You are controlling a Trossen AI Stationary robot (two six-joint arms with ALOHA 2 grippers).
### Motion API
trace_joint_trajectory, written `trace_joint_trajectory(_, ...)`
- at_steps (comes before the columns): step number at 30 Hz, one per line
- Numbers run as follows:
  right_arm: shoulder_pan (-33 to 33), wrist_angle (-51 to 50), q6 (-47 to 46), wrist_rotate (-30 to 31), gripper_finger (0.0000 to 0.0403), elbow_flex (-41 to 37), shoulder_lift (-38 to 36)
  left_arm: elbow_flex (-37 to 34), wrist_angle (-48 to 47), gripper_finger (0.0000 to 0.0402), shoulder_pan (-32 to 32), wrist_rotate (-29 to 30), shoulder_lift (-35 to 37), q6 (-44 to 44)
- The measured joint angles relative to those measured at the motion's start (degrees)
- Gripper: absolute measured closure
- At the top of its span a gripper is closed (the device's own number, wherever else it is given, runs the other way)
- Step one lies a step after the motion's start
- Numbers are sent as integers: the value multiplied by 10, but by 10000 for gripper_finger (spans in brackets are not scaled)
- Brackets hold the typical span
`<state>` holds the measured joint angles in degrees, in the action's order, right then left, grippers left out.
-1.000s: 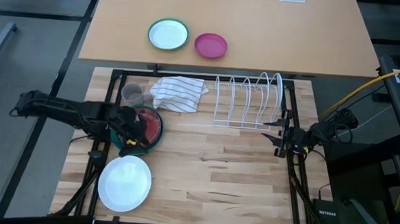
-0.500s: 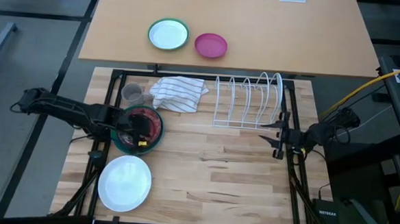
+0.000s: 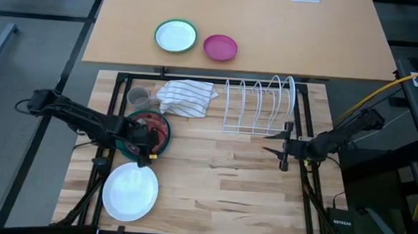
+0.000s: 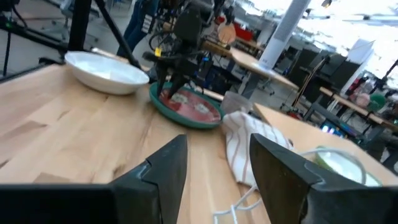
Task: Sort dishes
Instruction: Put the red plate in the dish rack
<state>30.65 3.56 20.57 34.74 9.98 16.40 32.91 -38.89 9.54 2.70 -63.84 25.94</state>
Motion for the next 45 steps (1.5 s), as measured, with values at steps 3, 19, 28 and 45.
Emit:
trace_joint_trajectory(3,0,1,-21,18,223,0,21,0,0,265,7,0,-11,12)
trace_joint_trajectory(19,0,66,-73,38,223,0,117,1,1,265,49,46,-61,101)
trace_joint_trajectory(28,0,178,-72,38,223,0,204,1,-26,317,48,72,-62,158)
trace_joint_trajectory(45,-22,312,-51,36,223,44,451,-1,-19,401,48,67,-59,161)
